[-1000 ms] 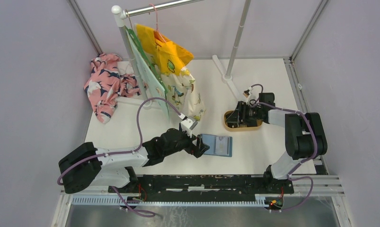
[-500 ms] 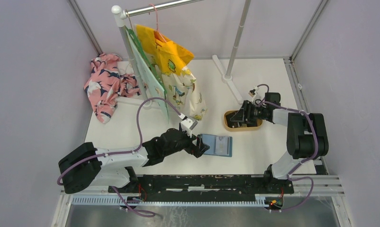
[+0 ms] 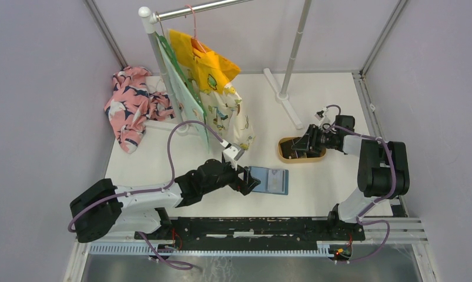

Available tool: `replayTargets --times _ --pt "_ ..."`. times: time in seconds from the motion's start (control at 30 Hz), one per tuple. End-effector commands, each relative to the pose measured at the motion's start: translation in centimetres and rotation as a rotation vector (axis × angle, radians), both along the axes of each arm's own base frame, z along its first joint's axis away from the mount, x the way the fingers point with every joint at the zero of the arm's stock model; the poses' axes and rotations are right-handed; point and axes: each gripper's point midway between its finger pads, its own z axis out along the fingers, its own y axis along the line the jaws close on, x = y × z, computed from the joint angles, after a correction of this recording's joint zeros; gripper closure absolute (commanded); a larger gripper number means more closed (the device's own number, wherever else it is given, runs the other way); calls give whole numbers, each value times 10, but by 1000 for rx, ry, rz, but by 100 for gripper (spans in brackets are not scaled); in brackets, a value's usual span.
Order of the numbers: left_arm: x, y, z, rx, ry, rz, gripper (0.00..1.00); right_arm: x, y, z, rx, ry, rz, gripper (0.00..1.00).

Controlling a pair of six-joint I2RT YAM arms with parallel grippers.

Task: Put the credit cards into the card holder
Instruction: Pick up the credit card from the storage box.

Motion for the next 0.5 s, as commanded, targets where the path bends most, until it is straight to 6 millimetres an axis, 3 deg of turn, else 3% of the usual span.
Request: replayTargets --times 0.0,0.17,0.33,0.47 --pt "2 -3 20 -74 -7 18 6 11 -7 16 -7 -78 -5 58" --pt "2 -3 20 -75 -8 19 5 13 -14 10 -35 -68 -28 69" --pt "2 -2 22 -80 -10 19 6 15 -23 9 -65 -76 -51 89" --pt "2 -1 23 -82 -11 21 6 18 -33 13 -90 -98 -77 97"
